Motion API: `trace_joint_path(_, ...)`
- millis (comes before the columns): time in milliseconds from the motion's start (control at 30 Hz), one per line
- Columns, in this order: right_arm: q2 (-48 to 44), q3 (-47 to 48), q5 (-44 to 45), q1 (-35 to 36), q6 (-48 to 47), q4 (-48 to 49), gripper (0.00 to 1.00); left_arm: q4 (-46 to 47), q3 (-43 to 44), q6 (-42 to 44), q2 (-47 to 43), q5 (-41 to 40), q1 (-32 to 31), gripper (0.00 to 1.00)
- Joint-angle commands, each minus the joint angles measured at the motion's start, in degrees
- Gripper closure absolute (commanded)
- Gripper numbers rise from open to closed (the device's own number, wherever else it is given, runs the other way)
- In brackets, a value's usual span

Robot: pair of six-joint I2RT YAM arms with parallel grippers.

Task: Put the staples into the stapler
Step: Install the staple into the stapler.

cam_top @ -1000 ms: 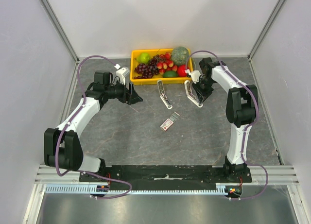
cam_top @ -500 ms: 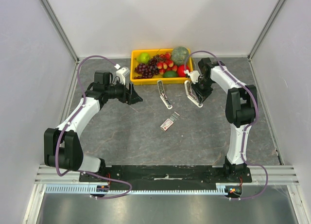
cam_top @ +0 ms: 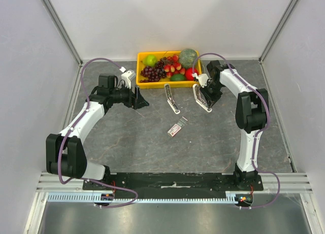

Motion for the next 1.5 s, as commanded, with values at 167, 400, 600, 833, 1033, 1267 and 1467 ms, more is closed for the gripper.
trace_joint_path(167,-2.73,1.1,0.31,0.29,-0.09,0.39,0.88,1.83,-0.01,1.35,0.0,0.86,0.29,0.24)
trace_joint_path(400,-4.14,1.63,-0.13,0.2,-0.18,0.57,0.89,1.83,-0.01,1.44,0.09,0.86,0.29,0.24)
trace_joint_path(600,-4.49,1.63,-0.22,0.38,-0.26,0.92,0.89,1.83,-0.1,1.43,0.09,0.95,0.29,0.24)
trace_joint_path(833,-4.32,0.76,2.15,1.17,-0.44,1.88,0.89,1.83,-0.1,1.52,0.09,0.95,0.29,0.24)
trace_joint_path(1033,-4.58,0.23,4.88,2.66,-0.7,2.41,0.89,1.83,-0.1,1.44,0.09,0.95,0.29,0.24)
trace_joint_path(1267,-4.14,-0.21,5.76,2.75,-0.71,2.5,0.89,1.92,-0.18,1.44,0.09,1.03,0.29,0.24)
trace_joint_path(1467,-3.79,-0.21,5.85,2.84,-0.79,2.41,0.89,1.92,-0.18,1.52,0.18,1.03,0.29,0.24)
